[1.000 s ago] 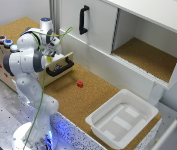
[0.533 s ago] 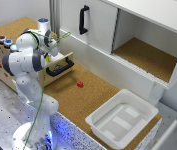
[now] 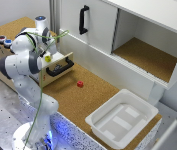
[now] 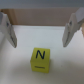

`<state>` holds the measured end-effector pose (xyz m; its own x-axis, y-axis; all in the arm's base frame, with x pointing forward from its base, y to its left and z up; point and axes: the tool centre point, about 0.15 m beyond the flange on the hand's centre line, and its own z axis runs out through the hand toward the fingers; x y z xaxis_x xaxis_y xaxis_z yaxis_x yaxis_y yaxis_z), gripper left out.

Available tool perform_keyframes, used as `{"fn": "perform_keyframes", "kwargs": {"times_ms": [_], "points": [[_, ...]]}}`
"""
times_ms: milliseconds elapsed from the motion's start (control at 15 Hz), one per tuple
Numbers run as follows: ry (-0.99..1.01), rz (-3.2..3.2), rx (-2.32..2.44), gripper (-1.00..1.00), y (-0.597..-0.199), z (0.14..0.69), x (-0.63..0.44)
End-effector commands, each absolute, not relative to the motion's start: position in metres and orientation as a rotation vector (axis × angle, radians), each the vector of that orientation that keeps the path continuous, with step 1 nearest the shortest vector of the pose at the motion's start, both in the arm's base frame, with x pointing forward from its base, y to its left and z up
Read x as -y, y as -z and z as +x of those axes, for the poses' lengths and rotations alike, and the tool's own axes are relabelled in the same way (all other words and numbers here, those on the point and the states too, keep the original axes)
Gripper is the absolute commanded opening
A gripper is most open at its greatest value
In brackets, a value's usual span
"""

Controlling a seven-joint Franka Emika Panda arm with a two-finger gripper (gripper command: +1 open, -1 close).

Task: Go towards the drawer and store the yellow object

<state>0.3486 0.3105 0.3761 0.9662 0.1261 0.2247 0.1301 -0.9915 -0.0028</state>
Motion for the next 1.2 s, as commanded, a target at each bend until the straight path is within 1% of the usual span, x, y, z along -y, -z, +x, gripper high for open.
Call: {"fn": "perform_keyframes", "kwargs": {"times_ms": [0, 200, 333, 533, 800, 933, 1000, 1133], "points": [[0.227, -3.083, 0.700, 1.00, -0.421, 0.347, -0.319], [0.102, -2.967, 1.145, 1.00, -0.416, 0.334, -0.349], [-0.050, -2.863, 1.409, 1.00, -0.409, 0.327, -0.362], [-0.112, -2.663, 1.778, 1.00, -0.403, 0.337, -0.359], [-0.033, -2.401, 2.064, 1.00, -0.376, 0.353, -0.336], [0.032, -2.311, 2.089, 1.00, -0.360, 0.357, -0.326], [0.033, -2.279, 2.073, 1.00, -0.348, 0.359, -0.323], [0.044, -2.213, 2.094, 1.00, -0.339, 0.355, -0.323]]}}
